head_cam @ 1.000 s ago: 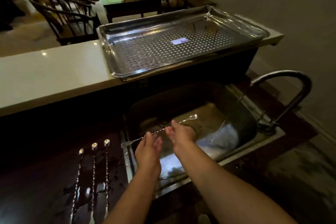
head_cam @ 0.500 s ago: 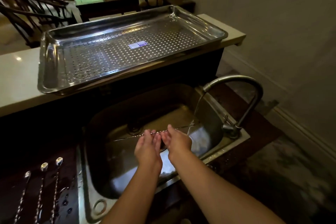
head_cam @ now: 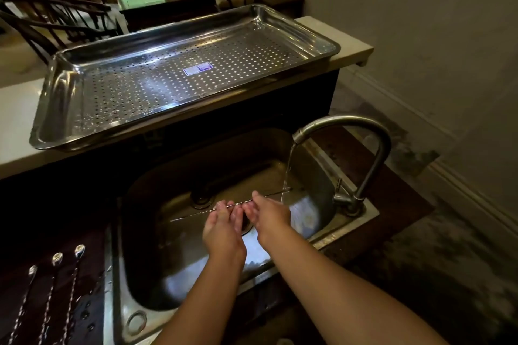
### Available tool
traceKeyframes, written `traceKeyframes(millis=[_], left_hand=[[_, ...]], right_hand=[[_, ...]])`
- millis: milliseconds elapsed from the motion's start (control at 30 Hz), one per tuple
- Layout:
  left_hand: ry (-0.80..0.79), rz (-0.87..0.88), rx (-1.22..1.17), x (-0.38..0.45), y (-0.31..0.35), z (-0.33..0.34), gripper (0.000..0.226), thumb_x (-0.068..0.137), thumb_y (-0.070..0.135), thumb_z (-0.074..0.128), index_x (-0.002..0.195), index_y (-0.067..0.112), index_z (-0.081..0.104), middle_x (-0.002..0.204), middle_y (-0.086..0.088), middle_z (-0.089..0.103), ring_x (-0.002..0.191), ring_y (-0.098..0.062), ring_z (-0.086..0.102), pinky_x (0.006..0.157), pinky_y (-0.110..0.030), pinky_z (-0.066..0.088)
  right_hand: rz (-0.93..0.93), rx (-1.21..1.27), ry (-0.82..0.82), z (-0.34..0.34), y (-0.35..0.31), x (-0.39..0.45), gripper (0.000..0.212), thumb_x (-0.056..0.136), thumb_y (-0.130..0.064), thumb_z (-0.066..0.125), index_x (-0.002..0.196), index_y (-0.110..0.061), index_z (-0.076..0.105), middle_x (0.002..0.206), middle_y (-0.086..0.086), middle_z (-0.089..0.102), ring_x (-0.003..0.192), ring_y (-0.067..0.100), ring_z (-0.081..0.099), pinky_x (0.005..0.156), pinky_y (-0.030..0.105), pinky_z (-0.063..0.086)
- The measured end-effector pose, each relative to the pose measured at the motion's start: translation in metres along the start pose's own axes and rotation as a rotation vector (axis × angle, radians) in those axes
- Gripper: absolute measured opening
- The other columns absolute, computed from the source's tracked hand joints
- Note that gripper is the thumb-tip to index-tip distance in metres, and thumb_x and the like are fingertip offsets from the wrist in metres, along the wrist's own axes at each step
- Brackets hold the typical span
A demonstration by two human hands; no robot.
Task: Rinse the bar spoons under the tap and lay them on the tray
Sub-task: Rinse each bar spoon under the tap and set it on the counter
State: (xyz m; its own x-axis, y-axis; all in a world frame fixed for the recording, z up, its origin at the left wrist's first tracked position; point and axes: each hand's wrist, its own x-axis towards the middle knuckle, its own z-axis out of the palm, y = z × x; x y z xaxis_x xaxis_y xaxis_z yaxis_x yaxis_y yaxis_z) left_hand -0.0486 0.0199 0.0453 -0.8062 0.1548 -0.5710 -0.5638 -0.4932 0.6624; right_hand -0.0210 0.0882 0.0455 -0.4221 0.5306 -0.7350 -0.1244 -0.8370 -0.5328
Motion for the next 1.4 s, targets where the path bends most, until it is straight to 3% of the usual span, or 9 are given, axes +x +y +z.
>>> traceKeyframes(millis=[267, 433, 533, 600, 833, 967, 1100, 1267, 1400], left_hand=[[0.02, 0.016, 0.02, -0.002, 0.004, 0.001, 0.01, 0.094, 0.013, 0.056, 0.088, 0.006, 0.061, 0.087, -0.009, 0.065, 0.08, -0.019, 0.066, 0.076, -0.026, 0.055], [0.028, 0.021, 0.035, -0.003, 0.004, 0.0, 0.008, 0.093, 0.012, 0.057, 0.09, 0.006, 0.061, 0.09, -0.01, 0.066, 0.085, -0.02, 0.066, 0.083, -0.03, 0.052], [0.023, 0.01, 0.021, -0.004, 0.006, 0.001, 0.007, 0.093, 0.011, 0.057, 0.088, 0.007, 0.06, 0.09, -0.01, 0.064, 0.083, -0.02, 0.066, 0.085, -0.031, 0.051], [0.02, 0.001, 0.017, -0.005, 0.005, 0.002, 0.007, 0.093, 0.01, 0.057, 0.088, 0.007, 0.06, 0.09, -0.01, 0.064, 0.084, -0.02, 0.066, 0.086, -0.031, 0.05], [-0.003, -0.008, 0.011, -0.008, -0.002, 0.0, 0.007, 0.093, 0.011, 0.057, 0.087, 0.008, 0.06, 0.09, -0.01, 0.065, 0.084, -0.02, 0.067, 0.08, -0.028, 0.054], [-0.012, -0.004, 0.005, -0.008, -0.006, 0.002, 0.007, 0.093, 0.011, 0.057, 0.088, 0.008, 0.06, 0.088, -0.008, 0.066, 0.078, -0.015, 0.068, 0.079, -0.026, 0.057], [-0.036, -0.018, -0.013, -0.012, -0.013, 0.005, 0.009, 0.094, 0.01, 0.055, 0.088, 0.006, 0.06, 0.086, -0.009, 0.065, 0.074, -0.015, 0.068, 0.066, -0.02, 0.059], [-0.051, -0.036, -0.016, -0.014, -0.018, 0.01, 0.008, 0.093, 0.009, 0.056, 0.091, 0.003, 0.06, 0.073, -0.012, 0.069, 0.06, -0.014, 0.071, 0.059, -0.02, 0.059], [-0.067, -0.074, 0.021, -0.015, -0.026, 0.018, 0.007, 0.091, 0.009, 0.059, 0.092, 0.002, 0.062, 0.084, -0.017, 0.068, 0.066, -0.017, 0.071, 0.063, -0.022, 0.06]], right_hand=[[0.012, -0.041, -0.01, 0.002, -0.001, 0.002, 0.012, 0.087, -0.007, 0.07, 0.084, 0.002, 0.064, 0.063, 0.01, 0.065, 0.041, 0.012, 0.065, 0.041, 0.017, 0.051], [0.006, -0.082, 0.081, -0.002, -0.016, 0.005, 0.018, 0.088, -0.017, 0.07, 0.082, 0.0, 0.065, 0.063, 0.007, 0.067, 0.037, 0.008, 0.062, 0.038, 0.016, 0.048], [-0.025, -0.205, 0.145, -0.012, -0.032, 0.008, 0.027, 0.091, -0.027, 0.065, 0.075, -0.006, 0.064, 0.046, 0.0, 0.063, 0.036, 0.009, 0.056, 0.04, 0.021, 0.045], [-0.039, -0.247, 0.181, -0.019, -0.041, 0.01, 0.027, 0.091, -0.031, 0.063, 0.077, -0.008, 0.065, 0.051, 0.001, 0.064, 0.041, 0.01, 0.056, 0.043, 0.023, 0.045], [-0.009, -0.257, 0.219, -0.027, -0.062, 0.022, 0.027, 0.099, -0.019, 0.051, 0.075, -0.01, 0.055, 0.082, 0.003, 0.064, 0.055, 0.008, 0.055, 0.047, 0.017, 0.044], [-0.051, -0.273, 0.222, -0.024, -0.046, 0.016, 0.02, 0.094, -0.026, 0.061, 0.089, -0.007, 0.065, 0.066, 0.001, 0.065, 0.043, 0.004, 0.056, 0.032, 0.014, 0.038], [-0.044, -0.231, 0.076, -0.011, -0.025, 0.008, 0.023, 0.09, -0.022, 0.066, 0.075, -0.007, 0.058, 0.05, 0.001, 0.059, 0.027, 0.004, 0.047, 0.031, 0.012, 0.034], [-0.032, -0.253, -0.003, -0.006, -0.016, 0.001, 0.022, 0.087, -0.017, 0.071, 0.074, -0.004, 0.058, 0.039, -0.001, 0.057, 0.029, 0.008, 0.051, 0.034, 0.014, 0.039], [-0.061, -0.284, 0.036, -0.015, -0.03, 0.004, 0.022, 0.088, -0.02, 0.069, 0.074, -0.005, 0.061, 0.041, -0.003, 0.06, 0.034, 0.007, 0.057, 0.037, 0.014, 0.043]])
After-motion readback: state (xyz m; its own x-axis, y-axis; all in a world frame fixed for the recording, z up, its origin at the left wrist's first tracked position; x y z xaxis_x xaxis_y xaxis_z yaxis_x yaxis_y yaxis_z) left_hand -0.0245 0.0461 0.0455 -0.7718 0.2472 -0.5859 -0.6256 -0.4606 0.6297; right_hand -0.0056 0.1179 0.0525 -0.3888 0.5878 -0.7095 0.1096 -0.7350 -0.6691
